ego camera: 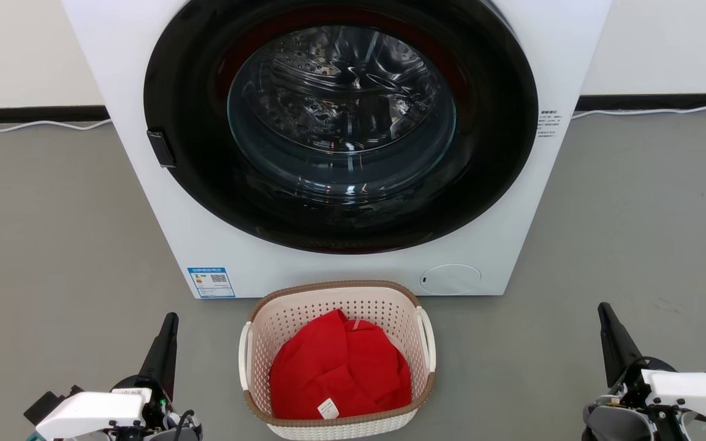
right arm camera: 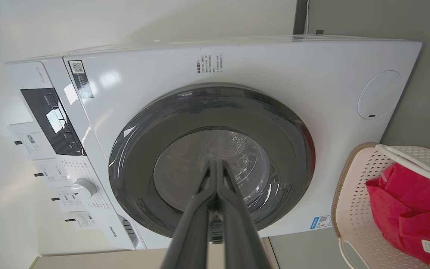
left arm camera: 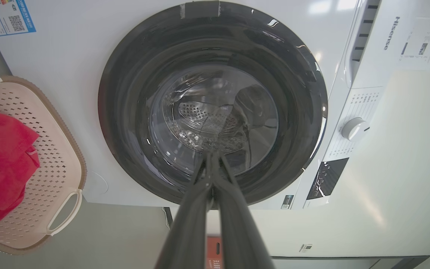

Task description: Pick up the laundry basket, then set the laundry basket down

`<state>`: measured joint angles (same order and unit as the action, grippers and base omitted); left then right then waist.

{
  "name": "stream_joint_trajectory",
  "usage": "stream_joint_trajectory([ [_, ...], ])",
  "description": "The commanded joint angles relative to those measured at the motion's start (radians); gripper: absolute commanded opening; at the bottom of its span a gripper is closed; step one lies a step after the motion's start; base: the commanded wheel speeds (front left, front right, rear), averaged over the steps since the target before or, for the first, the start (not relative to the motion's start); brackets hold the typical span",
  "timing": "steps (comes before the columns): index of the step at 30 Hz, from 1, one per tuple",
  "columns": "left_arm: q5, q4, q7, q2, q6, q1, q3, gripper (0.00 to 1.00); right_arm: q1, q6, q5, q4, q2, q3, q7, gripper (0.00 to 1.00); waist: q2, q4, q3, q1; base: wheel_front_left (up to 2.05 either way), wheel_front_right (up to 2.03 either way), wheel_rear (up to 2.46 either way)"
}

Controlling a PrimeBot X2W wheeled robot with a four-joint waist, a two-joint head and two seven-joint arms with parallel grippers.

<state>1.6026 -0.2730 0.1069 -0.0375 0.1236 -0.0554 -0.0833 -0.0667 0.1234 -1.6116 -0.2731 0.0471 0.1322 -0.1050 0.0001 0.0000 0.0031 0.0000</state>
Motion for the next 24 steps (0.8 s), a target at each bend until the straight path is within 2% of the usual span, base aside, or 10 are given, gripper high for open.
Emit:
stream_joint_trajectory([
  [1, 0.006, 0.028, 0.006, -0.013, 0.007, -0.053, -0.03, 0.0, -0.041, 0.007, 0.003, 0.028, 0.003, -0.019, -0.008, 0.0, -0.0001, 0.0, 0.0, 0.0, 0.0, 0.0, 0.0],
  [24, 0.006, 0.028, 0.006, -0.013, 0.007, -0.053, -0.03, 0.0, -0.041, 0.007, 0.003, 0.028, 0.003, -0.019, -0.008, 0.0, -0.0001, 0.0, 0.0, 0.0, 0.0, 0.0, 0.0],
])
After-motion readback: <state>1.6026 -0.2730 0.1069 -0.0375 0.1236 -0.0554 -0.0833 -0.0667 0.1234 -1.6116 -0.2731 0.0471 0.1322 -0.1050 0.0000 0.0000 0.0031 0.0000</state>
